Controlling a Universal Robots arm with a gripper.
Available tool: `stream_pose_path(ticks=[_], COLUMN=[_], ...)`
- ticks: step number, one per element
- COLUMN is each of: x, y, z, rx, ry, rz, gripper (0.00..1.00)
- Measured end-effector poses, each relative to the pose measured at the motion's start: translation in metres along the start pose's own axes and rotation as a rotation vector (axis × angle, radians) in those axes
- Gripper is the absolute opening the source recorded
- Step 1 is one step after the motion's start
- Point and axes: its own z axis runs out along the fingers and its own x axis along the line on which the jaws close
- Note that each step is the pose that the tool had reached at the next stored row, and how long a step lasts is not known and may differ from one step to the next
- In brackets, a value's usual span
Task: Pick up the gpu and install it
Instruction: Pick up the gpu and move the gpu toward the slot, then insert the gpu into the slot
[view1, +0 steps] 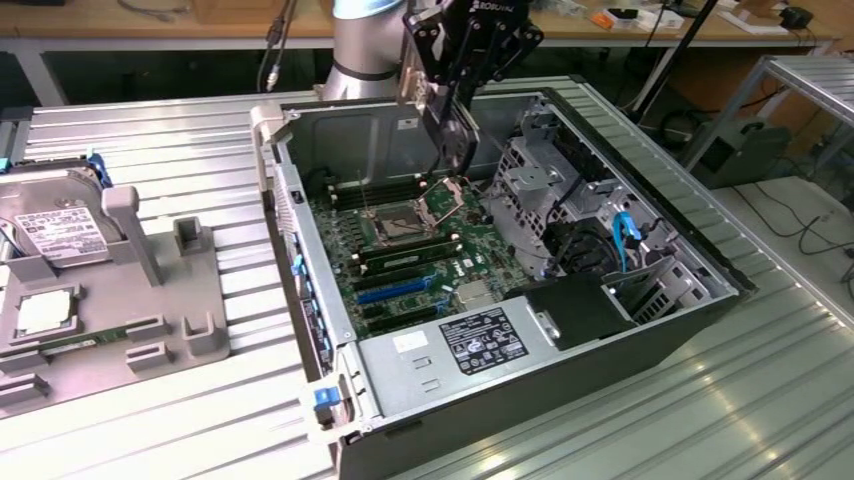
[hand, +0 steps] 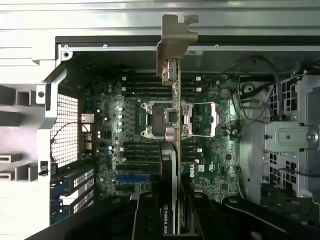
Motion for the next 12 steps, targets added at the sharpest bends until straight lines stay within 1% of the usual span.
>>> stream_pose_path(ticks=[2, 5, 7, 9, 12], x=[0.0, 0.0, 0.0, 0.0, 0.0], y=[-0.0001, -0.0005, -0.0006, -0.0009, -0.0012], z=[0.0, 0.0, -0.0001, -0.0001, -0.0001], rx=[-0.0042, -0.0138, -0.0179, -0.026, -0.0356], ry=[0.0, 0.0, 0.0, 0.0, 0.0], rz=[0.0, 0.0, -0.001, -0.001, -0.001], gripper=[0.27, 0.27, 0.27, 0.27, 0.27])
